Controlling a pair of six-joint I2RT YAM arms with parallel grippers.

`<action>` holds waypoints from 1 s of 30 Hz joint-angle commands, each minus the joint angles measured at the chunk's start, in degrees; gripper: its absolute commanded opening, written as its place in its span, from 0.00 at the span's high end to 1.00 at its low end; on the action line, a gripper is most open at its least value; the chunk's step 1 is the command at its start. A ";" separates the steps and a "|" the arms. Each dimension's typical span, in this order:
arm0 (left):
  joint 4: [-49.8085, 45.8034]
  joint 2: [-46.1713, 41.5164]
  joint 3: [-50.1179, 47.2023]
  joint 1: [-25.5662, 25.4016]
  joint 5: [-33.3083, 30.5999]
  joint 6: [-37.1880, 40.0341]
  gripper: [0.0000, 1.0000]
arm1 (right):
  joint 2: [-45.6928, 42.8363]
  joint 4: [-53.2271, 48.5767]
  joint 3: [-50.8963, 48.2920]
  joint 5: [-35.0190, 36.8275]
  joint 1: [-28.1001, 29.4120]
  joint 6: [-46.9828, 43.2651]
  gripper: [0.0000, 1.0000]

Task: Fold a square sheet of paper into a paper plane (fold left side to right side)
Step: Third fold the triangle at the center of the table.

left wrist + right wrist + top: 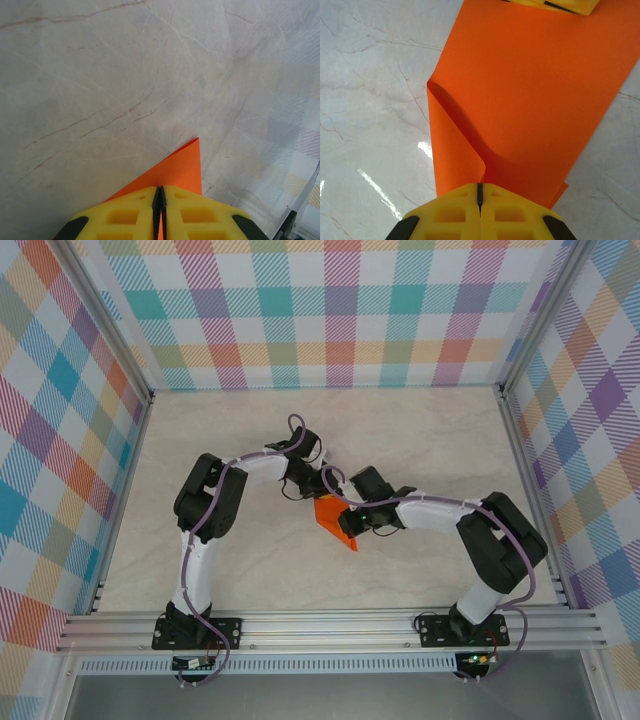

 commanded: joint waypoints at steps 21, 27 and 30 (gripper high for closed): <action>-3.96 4.51 -1.28 -2.59 -3.51 0.73 0.88 | 4.21 -3.01 3.95 1.72 -1.67 1.62 1.00; -3.94 4.51 -1.26 -2.61 -3.52 0.74 0.89 | 4.91 -3.32 4.34 1.96 -1.67 1.49 1.00; -3.93 4.54 -1.22 -2.67 -3.52 0.68 0.89 | 5.06 -3.26 4.51 1.90 -1.75 1.53 1.00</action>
